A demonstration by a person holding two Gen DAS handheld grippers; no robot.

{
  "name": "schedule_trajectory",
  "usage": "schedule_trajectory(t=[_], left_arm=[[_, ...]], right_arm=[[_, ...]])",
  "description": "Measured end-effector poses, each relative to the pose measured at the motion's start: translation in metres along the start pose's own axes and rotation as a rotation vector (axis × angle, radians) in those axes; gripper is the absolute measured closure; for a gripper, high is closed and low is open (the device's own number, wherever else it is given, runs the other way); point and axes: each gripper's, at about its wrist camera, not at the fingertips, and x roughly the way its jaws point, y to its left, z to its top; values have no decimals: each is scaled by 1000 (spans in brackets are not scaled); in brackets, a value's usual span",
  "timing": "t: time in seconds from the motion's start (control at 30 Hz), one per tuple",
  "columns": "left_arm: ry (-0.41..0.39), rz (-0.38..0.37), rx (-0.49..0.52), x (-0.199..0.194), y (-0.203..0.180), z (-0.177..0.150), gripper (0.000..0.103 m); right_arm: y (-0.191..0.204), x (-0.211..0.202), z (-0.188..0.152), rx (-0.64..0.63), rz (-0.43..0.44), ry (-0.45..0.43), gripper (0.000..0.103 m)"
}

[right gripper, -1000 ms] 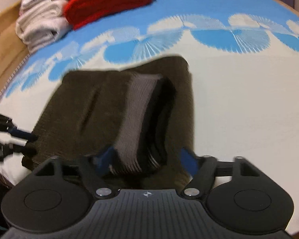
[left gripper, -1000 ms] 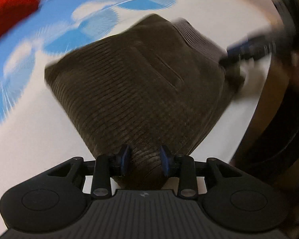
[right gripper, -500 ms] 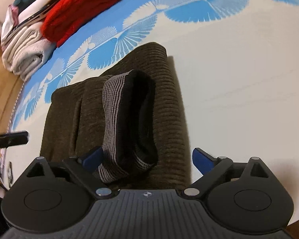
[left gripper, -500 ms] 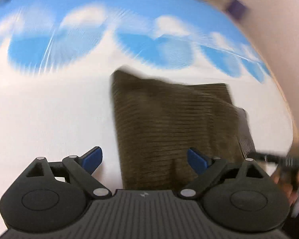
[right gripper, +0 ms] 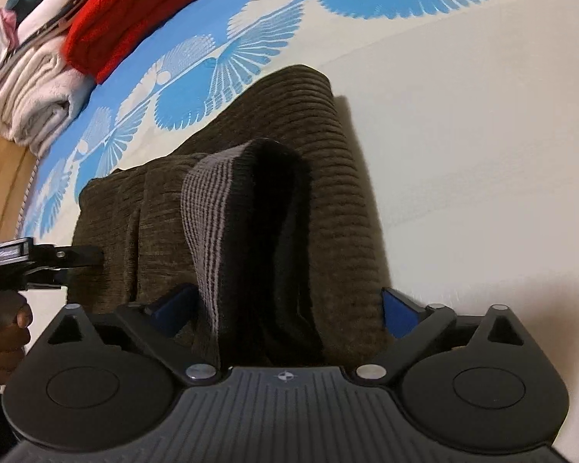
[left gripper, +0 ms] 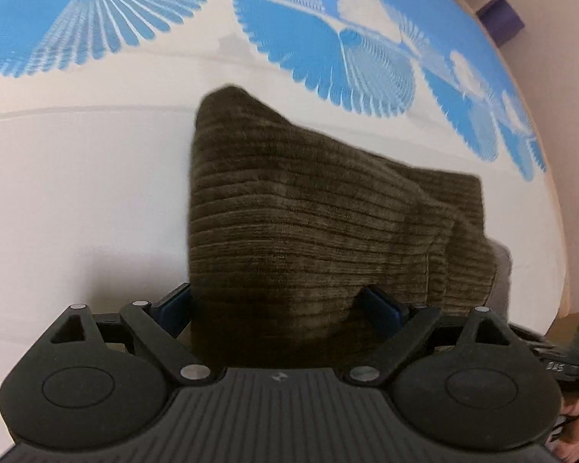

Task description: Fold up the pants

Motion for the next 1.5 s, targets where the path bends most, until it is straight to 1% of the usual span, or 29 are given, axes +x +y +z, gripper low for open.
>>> schedule_trajectory(t=[0.1,0.13,0.17,0.2,0.23,0.27,0.33,0.4,0.5,0.6,0.73,0.77,0.8,0.83,0.9,0.97,1.0,1.03,1.1,1.13,1.17,1.2,1.23,1.27,1.3,1.33,1.37,1.43,1.5], left_arm=[[-5,10,27,7,0,5,18],[-12,9,37,6,0,5,24],[-21,11,44,4,0,7,33],[-34,9,55,-1,0,7,38],[-51,-3,74,-7,-2,8,50],[-72,-12,96,-14,-6,10,56],[-145,-6,145,-31,-12,11,59],[-240,14,212,-50,-18,12,61],[-356,35,205,-73,-11,17,61],[-476,81,220,-94,-5,21,61],[-587,75,163,-113,12,28,60],[-599,73,144,-115,17,31,56],[-600,76,114,-115,22,35,52],[-590,87,70,-114,29,39,43],[-571,139,-16,-114,46,46,44],[-583,191,-56,-117,58,46,44],[-581,201,-60,-119,60,45,44],[-577,191,-52,-121,60,44,44],[-545,152,10,-119,54,41,44],[-518,143,51,-115,51,38,44],[-475,141,95,-107,46,37,44],[-404,154,137,-93,39,35,44],[-302,184,173,-74,38,34,44],[-187,239,205,-51,38,29,40],[-168,273,229,-42,38,24,38],[-190,295,243,-43,37,23,33],[-214,295,237,-49,35,23,33],[-278,304,197,-65,32,19,34],[-382,340,195,-86,25,7,32]], right_arm=[[7,-5,2,-24,12,-21,30],[10,-8,2,-40,5,-33,36],[15,-11,2,-61,-4,-52,39],[20,-14,2,-79,-8,-73,43],[24,-18,3,-95,-8,-99,47],[29,-23,5,-103,-2,-128,48],[37,-31,11,-120,27,-184,53],[47,-35,17,-140,44,-236,55],[63,-34,29,-150,74,-293,58],[88,-32,40,-216,95,-370,58],[118,-28,58,-304,120,-478,58],[123,-26,64,-322,124,-499,58],[126,-23,70,-327,125,-511,58],[128,-18,75,-319,116,-511,55],[128,1,86,-277,37,-459,48],[124,16,92,-227,-67,-409,47],[125,20,95,-199,-109,-398,47],[125,21,97,-176,-120,-392,46],[123,20,97,-160,-73,-370,46],[123,22,97,-175,-53,-350,46],[125,26,95,-199,-58,-320,46],[127,35,93,-227,-92,-265,45],[131,47,90,-246,-139,-199,45],[127,61,87,-251,-186,-106,42],[124,70,84,-241,-217,-35,31],[120,76,81,-236,-241,10,36],[120,75,80,-240,-252,14,37],[125,64,81,-241,-254,-32,37],[127,43,79,-220,-237,-125,36]])
